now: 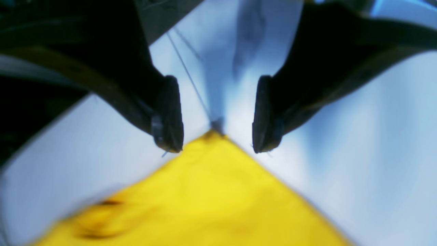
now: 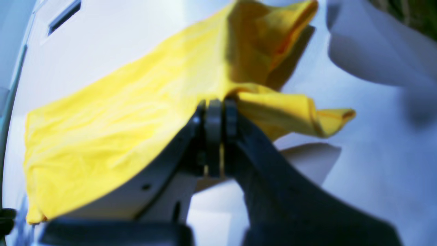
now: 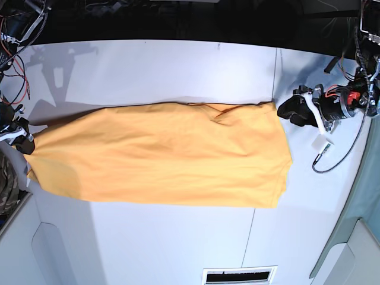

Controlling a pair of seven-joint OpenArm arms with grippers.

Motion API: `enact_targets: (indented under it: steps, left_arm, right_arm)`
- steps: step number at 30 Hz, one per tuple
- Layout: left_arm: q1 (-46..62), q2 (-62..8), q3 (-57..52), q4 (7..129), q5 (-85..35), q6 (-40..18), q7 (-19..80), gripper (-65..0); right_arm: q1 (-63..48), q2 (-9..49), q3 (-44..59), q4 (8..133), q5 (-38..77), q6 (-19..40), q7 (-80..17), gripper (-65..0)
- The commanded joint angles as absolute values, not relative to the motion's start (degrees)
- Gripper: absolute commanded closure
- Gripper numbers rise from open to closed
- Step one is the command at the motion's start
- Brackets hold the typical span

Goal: Layout the t-shirt on the table in an organized manner, then fold the t-shirt properly
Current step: 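Grasp the shirt corner nearest the left gripper, then lift the grasped corner with the left gripper and pull it outward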

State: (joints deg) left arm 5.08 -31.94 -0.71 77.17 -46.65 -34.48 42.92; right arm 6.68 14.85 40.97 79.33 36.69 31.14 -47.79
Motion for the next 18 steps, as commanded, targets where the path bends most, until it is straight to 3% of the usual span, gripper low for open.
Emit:
enact_targets:
  steps: [1,9,10,11,13,14,18]
  left_arm:
    - [3.97,-31.92,-1.21,76.27,-47.33,-34.70,40.56,-35.7]
    - [3.51,-26.26,-1.19,72.77,-50.83,-37.34,42.94,-35.3]
    - [3.51,-26.11,-1.19,72.77,-50.52,-37.30,42.98,-32.5]
    - [3.51,-25.89,-1.19,72.77,-49.80,-37.28,43.29,-24.9]
    - [3.49,-25.74,-1.19,72.77,-48.18,-37.30,44.01,-2.5]
    - [3.49,-25.78,-1.21,72.79,-48.21,-37.30,44.62,0.0]
    - [3.75,-28.80,-1.21,76.53,-54.81,-39.00,49.50,0.0]
  right_arm:
    - [7.68,15.68,41.12,80.25,37.67,31.59,-46.54,0.0]
    - [5.91,15.07,41.12,80.25,37.34,31.75,-46.50,0.0]
    - [5.48,15.09,41.12,80.25,37.30,31.75,-46.50,0.0]
    - [5.13,15.09,41.12,80.25,37.36,31.75,-46.48,0.0]
    - [4.86,15.09,41.12,80.25,37.30,31.75,-46.50,0.0]
    - [4.89,15.11,41.12,80.25,37.34,31.75,-46.48,0.0]
    - [5.15,15.84,41.12,80.27,38.54,31.75,-46.06,0.0]
